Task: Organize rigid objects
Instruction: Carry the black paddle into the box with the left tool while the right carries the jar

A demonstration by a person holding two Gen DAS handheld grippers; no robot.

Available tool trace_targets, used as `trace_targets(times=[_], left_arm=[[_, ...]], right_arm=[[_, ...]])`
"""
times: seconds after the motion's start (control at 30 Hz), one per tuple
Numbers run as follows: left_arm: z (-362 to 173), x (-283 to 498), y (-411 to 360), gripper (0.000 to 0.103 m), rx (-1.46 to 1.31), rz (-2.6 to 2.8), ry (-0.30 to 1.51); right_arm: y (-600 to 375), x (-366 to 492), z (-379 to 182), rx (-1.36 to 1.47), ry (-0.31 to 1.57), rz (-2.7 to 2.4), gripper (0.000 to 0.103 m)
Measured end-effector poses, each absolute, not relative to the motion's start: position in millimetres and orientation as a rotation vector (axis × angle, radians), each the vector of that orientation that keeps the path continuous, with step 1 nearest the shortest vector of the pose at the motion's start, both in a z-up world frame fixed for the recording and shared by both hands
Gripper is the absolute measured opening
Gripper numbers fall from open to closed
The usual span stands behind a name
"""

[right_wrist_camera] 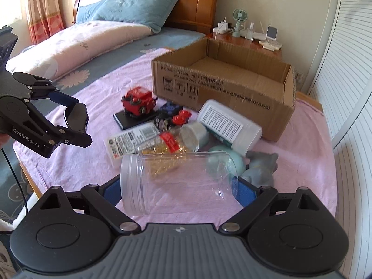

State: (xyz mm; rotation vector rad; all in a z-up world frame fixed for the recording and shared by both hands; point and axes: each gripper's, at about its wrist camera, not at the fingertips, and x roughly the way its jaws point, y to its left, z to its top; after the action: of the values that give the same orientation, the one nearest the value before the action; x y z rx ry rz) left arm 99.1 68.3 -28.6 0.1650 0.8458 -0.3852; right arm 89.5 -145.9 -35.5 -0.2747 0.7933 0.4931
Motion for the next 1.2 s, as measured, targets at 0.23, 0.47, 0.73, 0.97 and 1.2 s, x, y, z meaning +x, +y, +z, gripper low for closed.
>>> trace_targets(times=[0.23, 0.47, 0.73, 0.97, 1.2], left_arm=[[10.8, 140.6, 48.0, 0.09, 0.16, -0.452, 0.786], [30.2, 211.5, 17.3, 0.09, 0.202, -0.453, 0.755], [22.8, 287.5, -10.1, 0.09, 0.225, -0.422, 0.795], [-6.8, 338.1, -13.5, 0.09, 0.2, -0.381, 0.871], [-7.8, 354.3, -14.1, 0.09, 0.164, -0.3, 0.8]], right_arm=[[-157.8, 114.0, -4.4, -0.27, 0.705, 0.473, 0.097], [-167.6, 147.9, 14.0, -0.254, 0.655, 0.449, 0.097], [-177.2, 193.8, 21.9, -0.251, 0.68, 0.405, 0.097], [-180.1, 212.4, 20.7, -0.254, 0.709, 0.366, 0.097], [-177.1, 218.2, 17.4, -0.26, 0.727, 0.352, 0.097]])
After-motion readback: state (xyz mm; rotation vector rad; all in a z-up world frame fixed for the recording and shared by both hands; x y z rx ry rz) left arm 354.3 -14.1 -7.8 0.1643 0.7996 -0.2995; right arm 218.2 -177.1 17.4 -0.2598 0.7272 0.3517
